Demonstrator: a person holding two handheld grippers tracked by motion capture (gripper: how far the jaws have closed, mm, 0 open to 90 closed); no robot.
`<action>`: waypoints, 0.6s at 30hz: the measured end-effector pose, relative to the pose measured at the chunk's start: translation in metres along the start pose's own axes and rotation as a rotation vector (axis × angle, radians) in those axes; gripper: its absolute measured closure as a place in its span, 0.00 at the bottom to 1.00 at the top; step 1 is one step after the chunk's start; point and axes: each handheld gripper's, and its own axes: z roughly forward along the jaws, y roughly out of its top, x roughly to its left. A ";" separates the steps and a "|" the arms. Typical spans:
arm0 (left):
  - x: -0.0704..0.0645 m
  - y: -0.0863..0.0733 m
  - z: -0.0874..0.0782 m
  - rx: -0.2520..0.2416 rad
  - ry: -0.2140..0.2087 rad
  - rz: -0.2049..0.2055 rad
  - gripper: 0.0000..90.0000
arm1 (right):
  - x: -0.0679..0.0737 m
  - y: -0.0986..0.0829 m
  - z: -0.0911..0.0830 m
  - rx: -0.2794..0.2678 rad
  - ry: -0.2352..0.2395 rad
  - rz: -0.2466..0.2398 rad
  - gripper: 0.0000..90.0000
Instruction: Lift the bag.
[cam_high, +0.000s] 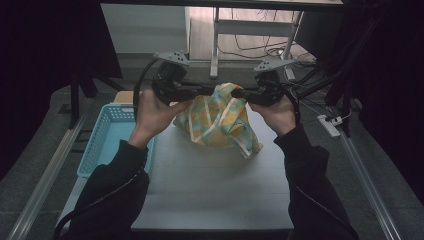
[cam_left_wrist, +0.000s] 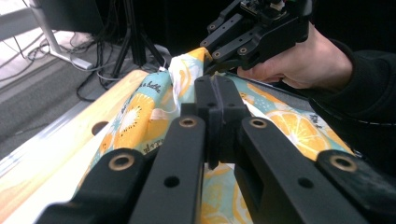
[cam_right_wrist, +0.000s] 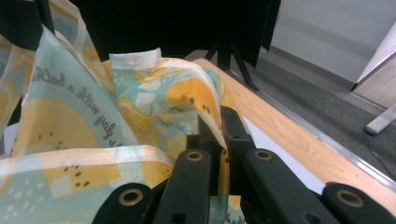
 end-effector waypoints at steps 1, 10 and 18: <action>-0.001 0.003 -0.002 -0.005 0.005 0.003 1.00 | 0.001 0.003 -0.002 -0.006 0.000 -0.004 0.99; -0.007 0.024 -0.014 -0.028 0.039 0.035 1.00 | 0.007 0.023 -0.013 -0.044 -0.014 -0.031 0.99; 0.008 0.009 0.005 0.034 0.075 0.009 1.00 | -0.003 0.004 0.005 0.024 -0.077 -0.036 0.99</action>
